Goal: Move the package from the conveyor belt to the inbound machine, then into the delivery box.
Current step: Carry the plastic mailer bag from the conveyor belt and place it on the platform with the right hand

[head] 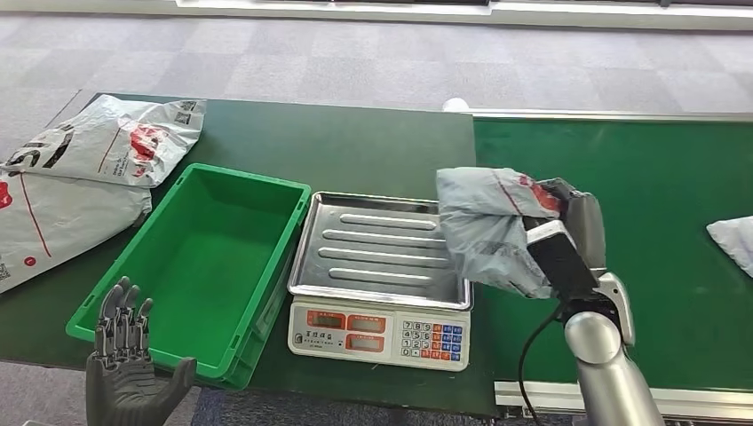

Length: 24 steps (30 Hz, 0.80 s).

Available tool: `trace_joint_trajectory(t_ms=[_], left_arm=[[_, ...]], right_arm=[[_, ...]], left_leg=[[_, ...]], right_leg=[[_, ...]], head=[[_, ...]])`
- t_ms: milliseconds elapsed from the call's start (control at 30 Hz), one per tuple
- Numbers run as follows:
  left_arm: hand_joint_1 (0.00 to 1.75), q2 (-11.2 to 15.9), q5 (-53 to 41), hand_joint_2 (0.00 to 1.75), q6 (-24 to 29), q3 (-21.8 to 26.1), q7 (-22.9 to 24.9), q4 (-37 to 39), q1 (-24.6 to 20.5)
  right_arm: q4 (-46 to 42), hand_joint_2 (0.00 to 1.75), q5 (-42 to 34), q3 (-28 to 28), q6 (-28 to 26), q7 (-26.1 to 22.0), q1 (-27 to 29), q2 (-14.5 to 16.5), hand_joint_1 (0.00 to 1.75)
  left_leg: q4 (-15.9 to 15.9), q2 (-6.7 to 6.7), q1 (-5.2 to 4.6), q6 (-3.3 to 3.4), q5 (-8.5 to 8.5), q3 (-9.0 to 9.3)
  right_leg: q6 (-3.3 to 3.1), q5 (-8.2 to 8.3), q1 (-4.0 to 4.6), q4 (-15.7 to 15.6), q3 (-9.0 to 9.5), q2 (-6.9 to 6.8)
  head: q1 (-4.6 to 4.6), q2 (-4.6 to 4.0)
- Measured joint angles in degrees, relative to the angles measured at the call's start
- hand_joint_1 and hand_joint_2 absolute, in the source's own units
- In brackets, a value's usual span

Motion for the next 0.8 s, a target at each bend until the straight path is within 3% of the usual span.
trace_joint_trajectory(t_ms=[200, 367, 500, 633, 767, 800], left_arm=[[0.0, 1.39, 0.0, 1.75, 2.04, -2.81, -0.57, 1.44, -1.31], [0.0, 2.35, 0.3, 1.75, 2.68, -4.37, -0.54, 2.23, -1.71], [0.0, 3.05, 0.74, 1.75, 2.61, -4.83, -0.2, 2.49, -1.9], [0.0, 3.33, 0.88, 1.75, 2.29, -4.96, 1.04, 2.61, -1.92], [0.0, 3.35, 0.83, 1.75, 1.64, -4.96, 1.98, 2.61, -1.9], [0.0, 3.35, 0.76, 1.75, 1.53, -4.96, 2.15, 2.61, -1.9]], right_arm=[[6.1, 1.75, 5.87, 13.3, 4.23, 2.46, -6.73, 4.09, 1.75], [8.3, 1.75, 6.39, 18.47, 4.68, 4.29, -9.69, 6.46, 1.75], [9.07, 1.75, 6.91, 19.27, 5.14, 7.04, -10.43, 6.68, 0.0], [11.57, 1.75, 12.83, 19.26, 4.26, 15.78, -11.44, 6.72, 0.0], [16.23, 0.0, 15.01, 18.64, 3.8, 18.42, -12.42, 6.76, 0.0], [17.32, 0.0, 15.21, 18.37, 3.72, 18.49, -12.6, 6.8, 0.0]], left_leg=[[0.0, 0.17, 0.05, -0.08, 0.04, 0.01], [0.01, 0.1, 0.12, -0.11, 0.06, -0.03], [0.02, 0.11, 0.08, -0.1, 0.06, -0.05], [0.02, 0.12, 0.07, -0.1, 0.06, -0.03], [0.02, 0.12, 0.07, -0.11, 0.06, -0.01], [0.02, 0.12, 0.07, -0.12, 0.07, 0.0]], right_leg=[[-0.06, 0.04, 0.06, 0.03, -0.17, 0.2], [-0.07, 0.04, 0.06, 0.04, -0.17, 0.13], [-0.06, 0.04, 0.01, 0.03, -0.17, 0.14], [-0.07, 0.05, 0.0, 0.03, -0.17, 0.15], [-0.08, 0.07, 0.02, 0.03, -0.16, 0.16], [-0.09, 0.07, 0.03, 0.03, -0.16, 0.16]], head=[[-0.01, 0.0], [-0.01, 0.0], [-0.01, 0.0], [-0.01, 0.0], [-0.01, 0.0], [-0.01, 0.0]])
